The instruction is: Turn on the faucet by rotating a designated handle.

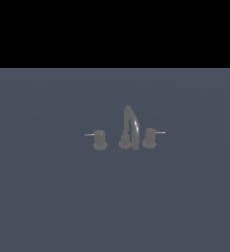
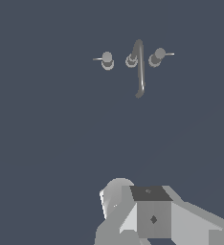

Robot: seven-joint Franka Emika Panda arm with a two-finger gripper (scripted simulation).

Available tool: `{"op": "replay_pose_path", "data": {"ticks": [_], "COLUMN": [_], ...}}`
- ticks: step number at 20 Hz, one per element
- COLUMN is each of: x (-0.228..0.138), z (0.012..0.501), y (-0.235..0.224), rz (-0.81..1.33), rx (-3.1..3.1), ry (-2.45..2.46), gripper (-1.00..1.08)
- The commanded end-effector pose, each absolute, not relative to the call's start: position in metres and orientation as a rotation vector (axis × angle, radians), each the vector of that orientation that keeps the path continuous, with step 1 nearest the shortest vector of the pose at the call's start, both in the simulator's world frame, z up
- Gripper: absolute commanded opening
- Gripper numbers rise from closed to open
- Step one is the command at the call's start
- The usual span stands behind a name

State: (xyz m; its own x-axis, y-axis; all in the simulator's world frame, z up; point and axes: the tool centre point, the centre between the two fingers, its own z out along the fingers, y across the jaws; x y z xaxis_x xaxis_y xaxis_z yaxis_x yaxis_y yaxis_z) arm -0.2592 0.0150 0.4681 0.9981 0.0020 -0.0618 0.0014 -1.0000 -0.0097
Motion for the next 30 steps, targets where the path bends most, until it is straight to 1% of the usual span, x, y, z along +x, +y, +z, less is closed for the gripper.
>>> {"op": "replay_pose_path", "data": {"ticks": [1, 18, 24, 30], "x": [-0.259, -0.247, -0.225, -0.189], "z": [0.468, 0.469, 0.461, 0.447], "y": [0.015, 0.01, 0.006, -0.003], "rz": [0.097, 0.107, 0.103, 0.097], "rx": [-3.13, -3.102, -3.102, -3.092], "ry": [-0.003, 0.021, 0.132, 0.316], "gripper": [-1.0, -1.0, -1.0, -1.0]}}
